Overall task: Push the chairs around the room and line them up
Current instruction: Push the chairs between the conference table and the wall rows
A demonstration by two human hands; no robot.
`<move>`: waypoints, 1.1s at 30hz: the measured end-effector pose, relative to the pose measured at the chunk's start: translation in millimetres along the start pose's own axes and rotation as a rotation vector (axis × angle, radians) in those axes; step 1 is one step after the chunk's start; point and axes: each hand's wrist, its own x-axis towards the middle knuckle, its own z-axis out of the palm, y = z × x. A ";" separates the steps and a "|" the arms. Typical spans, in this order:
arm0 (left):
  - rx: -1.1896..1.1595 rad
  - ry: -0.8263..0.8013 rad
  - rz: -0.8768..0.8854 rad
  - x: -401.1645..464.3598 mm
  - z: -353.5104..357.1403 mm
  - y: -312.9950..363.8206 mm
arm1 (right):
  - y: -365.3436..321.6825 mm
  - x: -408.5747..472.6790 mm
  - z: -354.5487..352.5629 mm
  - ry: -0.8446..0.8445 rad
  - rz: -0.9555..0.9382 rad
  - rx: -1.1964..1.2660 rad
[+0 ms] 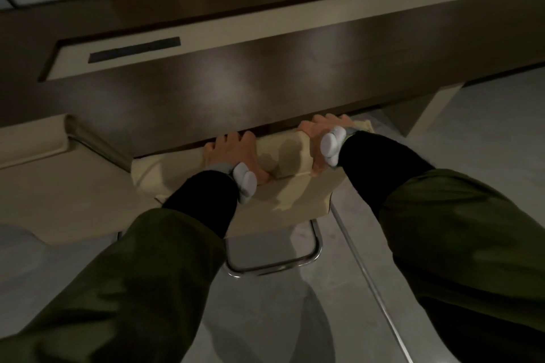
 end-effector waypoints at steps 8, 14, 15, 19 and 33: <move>-0.015 0.023 -0.022 57.8 -20.8 6.4 | 24.0 61.7 -27.4 0.029 -0.035 -0.073; -0.013 0.055 -0.092 102.7 -30.6 19.7 | 58.8 108.1 -47.7 0.013 -0.148 -0.067; -0.010 0.056 -0.102 109.0 -31.9 21.4 | 64.2 114.8 -48.8 0.022 -0.170 -0.072; -0.007 0.088 -0.149 136.1 -38.2 28.9 | 82.7 141.1 -59.4 0.051 -0.244 -0.057; -0.003 0.030 -0.205 203.3 -59.2 9.3 | 84.4 233.2 -76.3 -0.033 -0.307 0.036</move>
